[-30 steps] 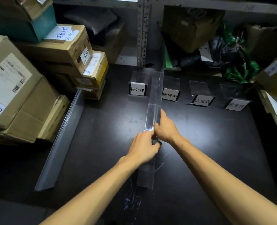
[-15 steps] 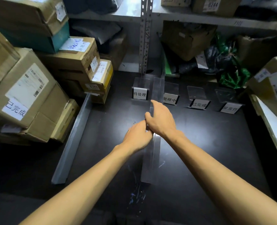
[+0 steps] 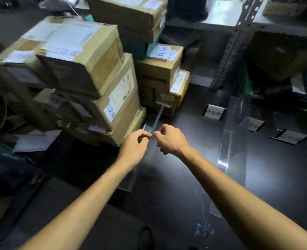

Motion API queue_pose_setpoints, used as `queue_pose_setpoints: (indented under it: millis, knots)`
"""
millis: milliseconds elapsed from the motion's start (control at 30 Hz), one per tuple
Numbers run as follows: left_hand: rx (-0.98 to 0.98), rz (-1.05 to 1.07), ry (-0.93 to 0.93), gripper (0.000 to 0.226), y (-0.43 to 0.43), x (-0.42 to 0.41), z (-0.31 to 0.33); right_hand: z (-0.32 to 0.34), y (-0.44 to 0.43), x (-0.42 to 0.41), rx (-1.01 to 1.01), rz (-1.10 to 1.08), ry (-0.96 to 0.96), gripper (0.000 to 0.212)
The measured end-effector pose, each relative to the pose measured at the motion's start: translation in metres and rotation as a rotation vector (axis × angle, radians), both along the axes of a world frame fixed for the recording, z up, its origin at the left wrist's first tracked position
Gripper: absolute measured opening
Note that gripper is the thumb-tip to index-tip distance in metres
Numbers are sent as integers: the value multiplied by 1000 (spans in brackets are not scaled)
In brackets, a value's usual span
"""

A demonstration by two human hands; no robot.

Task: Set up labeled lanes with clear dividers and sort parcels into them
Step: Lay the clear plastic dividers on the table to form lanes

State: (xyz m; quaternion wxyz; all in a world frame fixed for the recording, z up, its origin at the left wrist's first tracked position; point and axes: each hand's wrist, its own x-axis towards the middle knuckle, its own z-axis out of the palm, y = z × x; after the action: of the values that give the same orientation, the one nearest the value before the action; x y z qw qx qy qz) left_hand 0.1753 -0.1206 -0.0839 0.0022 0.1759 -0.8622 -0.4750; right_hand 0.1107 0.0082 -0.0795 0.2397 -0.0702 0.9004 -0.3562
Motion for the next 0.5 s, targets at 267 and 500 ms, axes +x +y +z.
queue_pose_setpoints:
  millis: [267, 500]
  knots:
    - [131, 37, -187, 29, -65, 16, -47, -40, -60, 7, 273, -75, 74, 38]
    - [163, -32, -220, 24, -67, 9, -45, -28, -71, 10, 207, -122, 140, 30]
